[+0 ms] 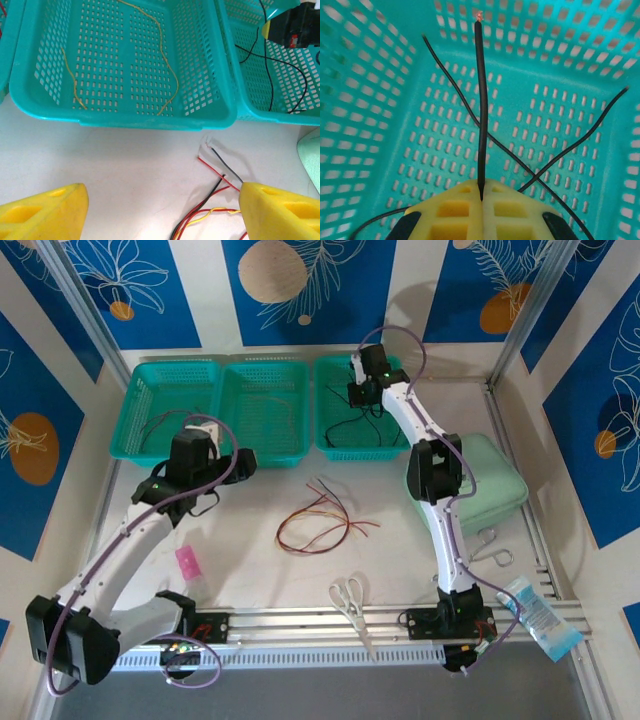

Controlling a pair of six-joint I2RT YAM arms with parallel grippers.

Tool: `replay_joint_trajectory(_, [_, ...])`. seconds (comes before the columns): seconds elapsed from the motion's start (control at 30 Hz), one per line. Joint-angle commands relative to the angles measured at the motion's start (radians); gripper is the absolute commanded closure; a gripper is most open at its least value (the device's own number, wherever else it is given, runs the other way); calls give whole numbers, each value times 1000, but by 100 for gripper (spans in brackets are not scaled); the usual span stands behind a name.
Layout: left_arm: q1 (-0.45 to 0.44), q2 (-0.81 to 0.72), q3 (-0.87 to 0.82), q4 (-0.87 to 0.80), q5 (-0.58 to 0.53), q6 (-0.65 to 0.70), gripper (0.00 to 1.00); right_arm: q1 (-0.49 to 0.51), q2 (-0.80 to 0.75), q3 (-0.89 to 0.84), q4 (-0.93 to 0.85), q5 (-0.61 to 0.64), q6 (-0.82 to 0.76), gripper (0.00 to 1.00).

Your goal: Untangle the cables

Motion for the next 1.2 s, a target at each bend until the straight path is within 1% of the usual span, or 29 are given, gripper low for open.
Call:
replay_joint_trajectory(0.0, [-11,-39,-28,-35,-11,-19,21,-11,69,116,-166,-3,4,100])
replay_joint_trajectory(0.1, [-13,-54,-39,-42,-17,-23,21,-11,70,74,-148,-24,3,100])
replay_joint_trajectory(0.17, [-14,-56,-39,-50,-14,-29,21,-8,82,81,-159,-28,-3,100])
replay_joint_trajectory(0.2, [-17,-57,-39,-52,-13,-32,21,-6,83,81,-159,-32,-8,98])
replay_joint_trajectory(0.23, [-22,-60,-41,-52,-14,-35,21,-4,82,83,-162,-36,-13,92])
replay_joint_trajectory(0.3, [-33,-65,-45,-49,-24,-37,21,-4,76,139,-199,-43,-17,59])
replay_joint_trajectory(0.33, [-38,-66,-45,-52,-27,-35,21,-7,64,163,-211,-44,-15,50])
replay_joint_trajectory(0.43, [-52,-59,-37,-72,-39,-20,20,-11,-13,178,-206,-58,-10,35])
replay_joint_trajectory(0.5, [-60,-52,-26,-84,-40,-16,20,-10,-72,180,-208,-48,-19,27])
replay_joint_trajectory(0.53, [-64,-48,-19,-91,-38,-13,20,-10,-98,180,-213,-41,-19,24])
replay_joint_trajectory(0.63, [-91,-39,7,-109,-50,4,20,-9,-193,168,-247,-13,-3,23])
replay_joint_trajectory(0.73, [-110,-39,12,-110,-53,3,20,-2,-302,125,-316,31,87,24])
replay_joint_trajectory(0.8, [-122,-36,11,-111,-53,6,19,12,-396,56,-354,98,137,24])
replay_joint_trajectory(0.87, [-137,-33,9,-118,-54,9,19,31,-528,-102,-352,150,142,24])
replay_joint_trajectory(0.93, [-156,-31,6,-129,-53,9,19,46,-677,-293,-302,158,144,24])
replay_joint_trajectory(1.1, [-214,-34,-5,-139,-67,-13,19,61,-1025,-761,-169,91,211,24])
replay_joint_trajectory(1.17, [-241,-35,-17,-121,-77,-25,19,64,-1149,-935,-134,34,258,24])
